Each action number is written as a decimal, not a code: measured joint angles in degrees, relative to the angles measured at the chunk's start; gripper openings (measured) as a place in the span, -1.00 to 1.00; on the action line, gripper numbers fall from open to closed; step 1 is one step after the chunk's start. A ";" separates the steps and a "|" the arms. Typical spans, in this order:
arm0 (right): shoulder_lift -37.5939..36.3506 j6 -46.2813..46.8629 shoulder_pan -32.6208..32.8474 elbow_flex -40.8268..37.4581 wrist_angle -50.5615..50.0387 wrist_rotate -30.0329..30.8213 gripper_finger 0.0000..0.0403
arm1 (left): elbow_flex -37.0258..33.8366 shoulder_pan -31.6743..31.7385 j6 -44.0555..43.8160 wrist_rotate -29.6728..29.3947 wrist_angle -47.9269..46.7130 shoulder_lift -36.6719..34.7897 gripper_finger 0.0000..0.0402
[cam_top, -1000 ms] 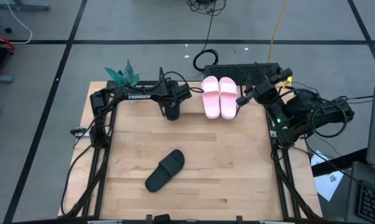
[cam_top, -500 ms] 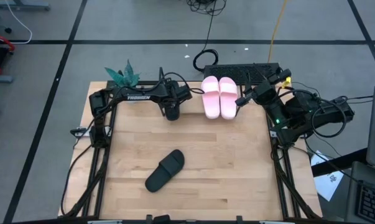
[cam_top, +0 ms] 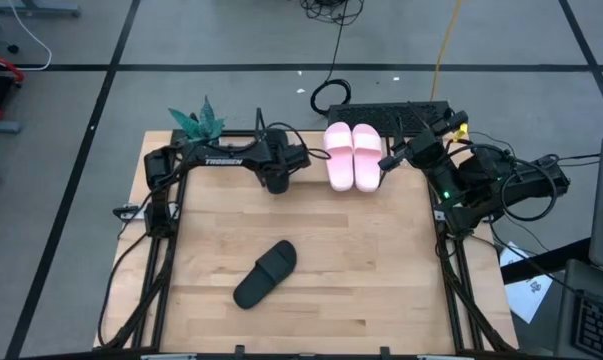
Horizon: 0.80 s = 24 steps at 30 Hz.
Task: Pick and place slides into the shelf
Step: Put the left black slipper on the shelf, then put the black slipper on the shelf
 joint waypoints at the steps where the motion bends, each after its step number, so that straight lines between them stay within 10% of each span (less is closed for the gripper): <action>1: 0.00 0.00 0.00 0.00 0.00 0.00 -0.06 | 0.00 -0.30 0.00 -1.10 -0.37 0.00 0.25; 24: 1.64 9.70 1.66 0.02 0.00 -3.21 -0.06 | 0.11 -20.99 -17.07 6.11 -14.41 -22.95 0.25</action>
